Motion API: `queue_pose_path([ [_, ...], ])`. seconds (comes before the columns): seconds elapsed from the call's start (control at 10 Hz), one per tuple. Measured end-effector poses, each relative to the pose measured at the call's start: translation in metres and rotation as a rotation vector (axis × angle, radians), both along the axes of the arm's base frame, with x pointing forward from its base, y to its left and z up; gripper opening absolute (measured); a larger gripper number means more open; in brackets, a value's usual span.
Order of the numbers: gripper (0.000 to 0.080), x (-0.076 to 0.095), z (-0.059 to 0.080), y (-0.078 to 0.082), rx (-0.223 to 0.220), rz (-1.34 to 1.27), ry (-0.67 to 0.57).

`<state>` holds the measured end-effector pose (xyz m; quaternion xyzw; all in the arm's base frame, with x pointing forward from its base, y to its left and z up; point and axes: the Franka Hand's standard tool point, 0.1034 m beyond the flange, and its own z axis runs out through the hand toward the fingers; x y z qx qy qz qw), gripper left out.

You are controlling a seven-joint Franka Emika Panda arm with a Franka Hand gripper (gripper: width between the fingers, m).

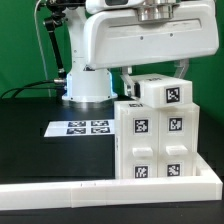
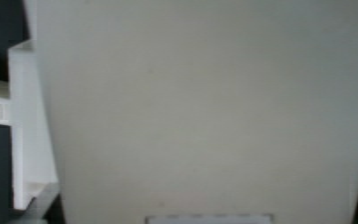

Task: Assemble cabinet

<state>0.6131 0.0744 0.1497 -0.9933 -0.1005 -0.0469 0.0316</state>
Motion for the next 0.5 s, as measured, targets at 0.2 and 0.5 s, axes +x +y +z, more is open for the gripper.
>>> queue_pose_path([
  [0.2, 0.0546, 0.0001, -0.0023, 0.0001, -0.001, -0.001, -0.016],
  [0.5, 0.0546, 0.0001, -0.0023, 0.0001, -0.001, -0.001, -0.016],
])
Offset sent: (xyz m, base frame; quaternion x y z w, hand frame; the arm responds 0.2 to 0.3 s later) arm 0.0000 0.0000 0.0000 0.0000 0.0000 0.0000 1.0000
